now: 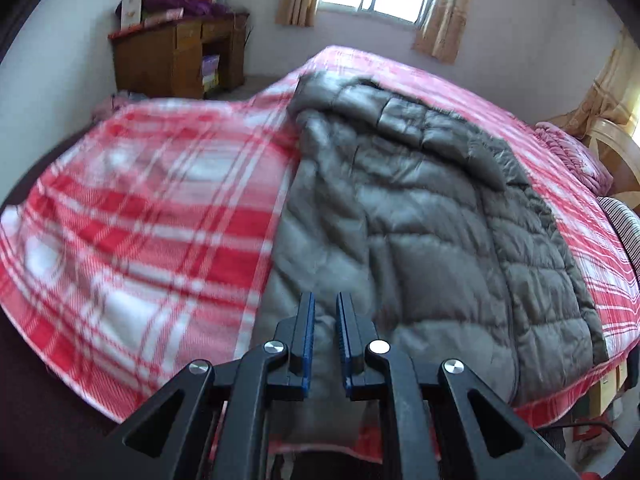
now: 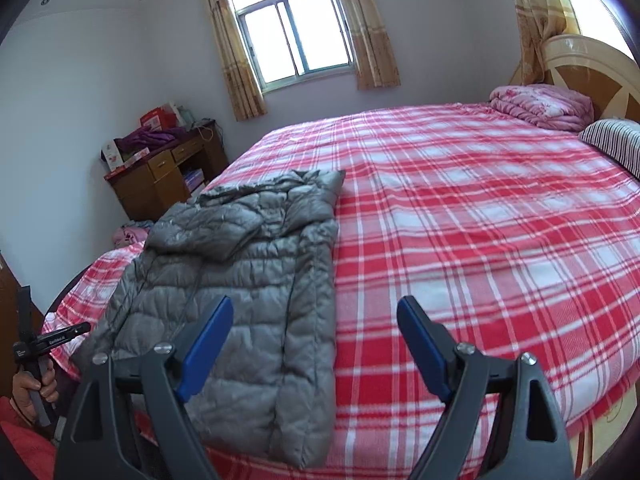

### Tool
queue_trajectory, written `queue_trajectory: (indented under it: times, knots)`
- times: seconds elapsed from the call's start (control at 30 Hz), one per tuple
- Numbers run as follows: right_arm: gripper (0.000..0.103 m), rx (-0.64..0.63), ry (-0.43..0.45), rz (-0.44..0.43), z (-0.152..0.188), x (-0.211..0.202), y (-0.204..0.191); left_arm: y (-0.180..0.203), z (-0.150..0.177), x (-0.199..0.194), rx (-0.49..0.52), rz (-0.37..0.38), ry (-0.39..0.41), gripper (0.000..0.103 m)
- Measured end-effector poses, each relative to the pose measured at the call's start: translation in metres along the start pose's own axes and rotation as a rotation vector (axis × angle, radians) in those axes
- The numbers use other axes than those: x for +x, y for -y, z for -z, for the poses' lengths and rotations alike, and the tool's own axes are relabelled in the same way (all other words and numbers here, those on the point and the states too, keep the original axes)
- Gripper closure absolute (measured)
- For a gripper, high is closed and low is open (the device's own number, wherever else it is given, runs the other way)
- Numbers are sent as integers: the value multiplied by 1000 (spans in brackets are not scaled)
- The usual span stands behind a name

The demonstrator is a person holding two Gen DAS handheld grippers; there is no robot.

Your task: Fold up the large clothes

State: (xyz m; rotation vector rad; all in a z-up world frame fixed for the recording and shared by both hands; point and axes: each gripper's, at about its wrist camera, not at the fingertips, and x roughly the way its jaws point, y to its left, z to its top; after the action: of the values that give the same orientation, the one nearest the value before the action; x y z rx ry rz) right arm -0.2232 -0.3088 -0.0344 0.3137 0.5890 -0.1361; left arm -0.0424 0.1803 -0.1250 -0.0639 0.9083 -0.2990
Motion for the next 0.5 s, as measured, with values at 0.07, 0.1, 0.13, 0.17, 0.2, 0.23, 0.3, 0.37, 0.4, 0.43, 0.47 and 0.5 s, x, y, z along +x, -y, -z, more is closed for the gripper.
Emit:
queue_trajectory:
  times: [0.07,0.1,0.13,0.17,0.2,0.23,0.3,0.37,0.4,0.43,0.47,0.5]
  knots:
    - [17,34,-37,-15,13,4,6,-7,5,0,-47,31,-14,92]
    - [17,55,-58,-11,21,8,10,-12,6,0,-82,62,-18,92]
    - [17,68,-70,-8,27,9,13,-14,6,-1,-98,72,-20,92]
    - [17,90,-93,-5,36,13,17,-16,6,-1,-118,78,-25,92]
    - [16,110,-112,-11,43,16,19,-16,5,-2,-127,79,-28,92]
    - [16,140,-134,-31,50,21,23,-16,5,-4,-129,82,-27,92]
    - [16,167,-162,-52,59,25,26,-14,4,-11,-124,110,-6,92]
    - [14,168,-190,-57,66,30,24,-12,5,-18,-113,152,35,91]
    - [13,164,-197,-60,68,32,23,-9,7,-19,-106,166,44,85]
    - [8,161,-206,-65,70,34,22,-9,8,-18,-98,173,40,71]
    - [5,161,-209,-67,71,35,21,-6,12,-13,-90,165,19,63]
    - [5,162,-209,-71,71,36,20,-5,14,-10,-88,157,9,54]
